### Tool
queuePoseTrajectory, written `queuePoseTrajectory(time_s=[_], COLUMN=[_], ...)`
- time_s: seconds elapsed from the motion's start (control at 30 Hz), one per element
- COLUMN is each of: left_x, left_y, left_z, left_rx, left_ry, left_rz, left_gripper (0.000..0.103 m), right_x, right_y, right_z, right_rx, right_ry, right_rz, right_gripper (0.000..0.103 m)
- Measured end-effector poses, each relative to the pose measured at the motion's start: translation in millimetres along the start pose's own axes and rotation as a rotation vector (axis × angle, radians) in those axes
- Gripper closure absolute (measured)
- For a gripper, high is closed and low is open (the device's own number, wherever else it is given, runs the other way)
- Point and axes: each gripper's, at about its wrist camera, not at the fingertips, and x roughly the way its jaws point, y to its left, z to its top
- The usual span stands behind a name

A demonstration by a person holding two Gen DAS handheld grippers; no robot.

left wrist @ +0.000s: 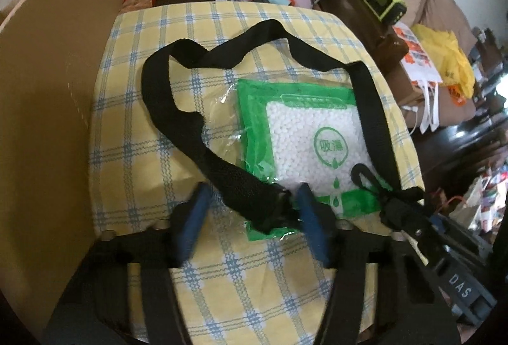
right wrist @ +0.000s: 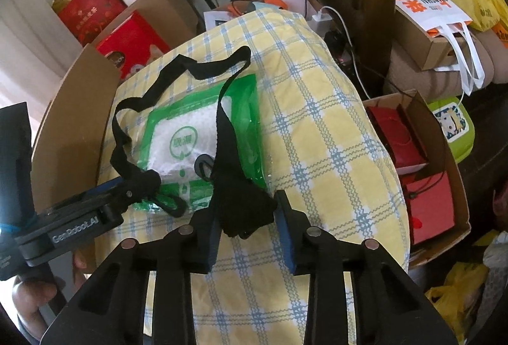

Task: Organize objects
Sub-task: 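Grasp the black strap with the left tool while the right tool grasps the strap too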

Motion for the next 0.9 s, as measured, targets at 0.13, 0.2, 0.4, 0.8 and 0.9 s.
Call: queuePoseTrajectory(time_s=[0.13, 0.2, 0.4, 0.8, 0.9], left_x=[-5, -10, -24, -106, -133], left_y=[4, 7, 8, -8, -7], left_z=[-1, -2, -6, 7, 15], left_rx=[-0.001, -0.003, 0.007, 0.088, 0.097], left_ry=[-0.013, -0.016, -0.035, -0.165, -0.210], left_rz=[0.019, 0.016, -0.005, -0.075, -0.075], left_gripper=[0.066, 0.071, 0.077, 0.078, 0.078], right_x=[-4, -7, -21, -63, -77], right_y=[1, 2, 0, 38, 53], right_z=[0, -1, 0, 22, 34], right_rx=[-0.010, -0.014, -0.012, -0.100, -0.141], right_ry=[-0.006, -0.011, -0.035, -0.115, -0.141], right_rz=[-0.003, -0.013, -0.007, 0.038, 0.029], right_gripper=[0.078, 0.078, 0.078, 0.079, 0.079])
